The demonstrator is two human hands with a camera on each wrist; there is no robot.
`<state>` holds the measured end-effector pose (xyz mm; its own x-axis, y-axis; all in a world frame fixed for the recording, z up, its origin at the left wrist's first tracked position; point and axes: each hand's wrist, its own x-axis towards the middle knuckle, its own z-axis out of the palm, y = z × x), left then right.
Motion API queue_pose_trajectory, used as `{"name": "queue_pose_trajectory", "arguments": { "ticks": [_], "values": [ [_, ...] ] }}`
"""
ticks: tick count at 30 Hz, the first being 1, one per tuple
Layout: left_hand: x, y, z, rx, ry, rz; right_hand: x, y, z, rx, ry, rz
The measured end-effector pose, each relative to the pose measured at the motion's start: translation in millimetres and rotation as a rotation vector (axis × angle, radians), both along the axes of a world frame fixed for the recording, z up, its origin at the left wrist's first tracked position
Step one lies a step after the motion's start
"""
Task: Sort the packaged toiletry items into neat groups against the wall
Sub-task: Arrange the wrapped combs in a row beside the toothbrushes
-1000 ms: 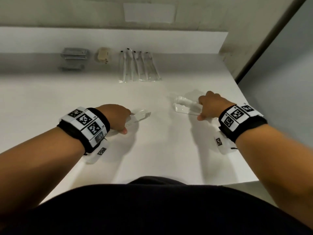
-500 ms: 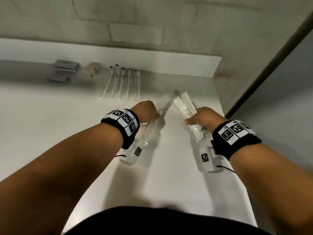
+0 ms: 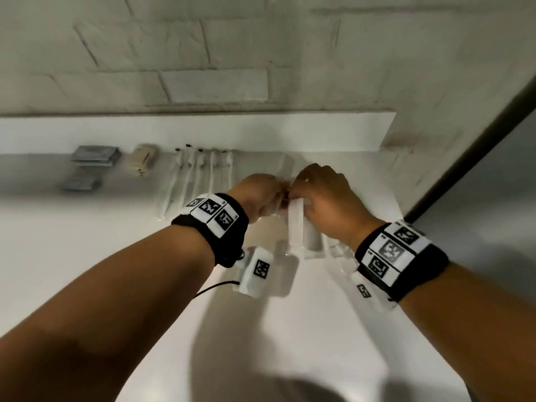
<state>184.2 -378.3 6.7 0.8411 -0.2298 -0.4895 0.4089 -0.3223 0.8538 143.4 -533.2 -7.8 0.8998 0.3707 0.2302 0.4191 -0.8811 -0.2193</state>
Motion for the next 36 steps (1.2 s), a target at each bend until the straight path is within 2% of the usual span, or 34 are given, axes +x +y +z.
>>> {"name": "queue_pose_trajectory", "arguments": {
  "ticks": [2, 4, 6, 8, 9, 11, 15, 18, 24, 29, 31, 32, 35, 36],
  "values": [
    [0.2, 1.5, 9.2, 0.000, 0.032, -0.044, 11.3, 4.2, 11.9, 0.004, 0.005, -0.007],
    [2.6, 7.4, 15.7, 0.062, 0.042, -0.015, 22.9, 4.8, 24.7, 0.102, 0.139, -0.136],
    [13.1, 20.0, 12.5, 0.261, -0.075, -0.051, 30.6, 5.6, 34.5, 0.328, 0.411, -0.310],
    [23.4, 34.1, 9.7, 0.551, -0.274, -0.231, 32.7, 9.0, 30.4, 0.631, 0.759, -0.424],
    [27.1, 39.5, 10.9, 0.661, -0.343, -0.301, 31.7, 10.9, 25.1, 0.695, 0.905, -0.477],
    [34.1, 43.3, 13.3, 0.777, -0.448, -0.382, 31.4, 12.1, 12.5, 0.676, 1.008, -0.557],
    [43.5, 39.7, 14.9, 0.782, -0.621, -0.377, 36.8, 6.3, 6.7, 0.755, 0.979, -0.679],
    [46.3, 34.4, 7.4, 0.778, -0.674, -0.353, 36.1, -2.0, 9.4, 0.750, 1.022, -0.729],
    [42.1, 29.1, -2.0, 0.901, -0.793, -0.513, 34.0, -17.1, 8.2, 0.709, 1.101, -0.754],
    [44.4, 34.4, -1.3, 0.939, -0.715, -0.624, 39.2, -8.8, 8.9, 0.641, 1.101, -0.687],
    [45.8, 38.5, -1.7, 1.020, -0.692, -0.688, 42.5, -1.7, 14.3, 0.544, 1.113, -0.665],
    [46.9, 40.2, -2.0, 1.053, -0.703, -0.701, 43.4, 1.1, 18.5, 0.422, 1.055, -0.628],
    [50.5, 42.0, -2.0, 1.095, -0.736, -0.683, 46.6, 4.2, 28.6, -0.141, 0.584, -0.371],
    [52.1, 41.7, -2.9, 1.117, -0.731, -0.707, 46.0, 7.1, 30.2, -0.238, 0.515, -0.301]
  ]
}}
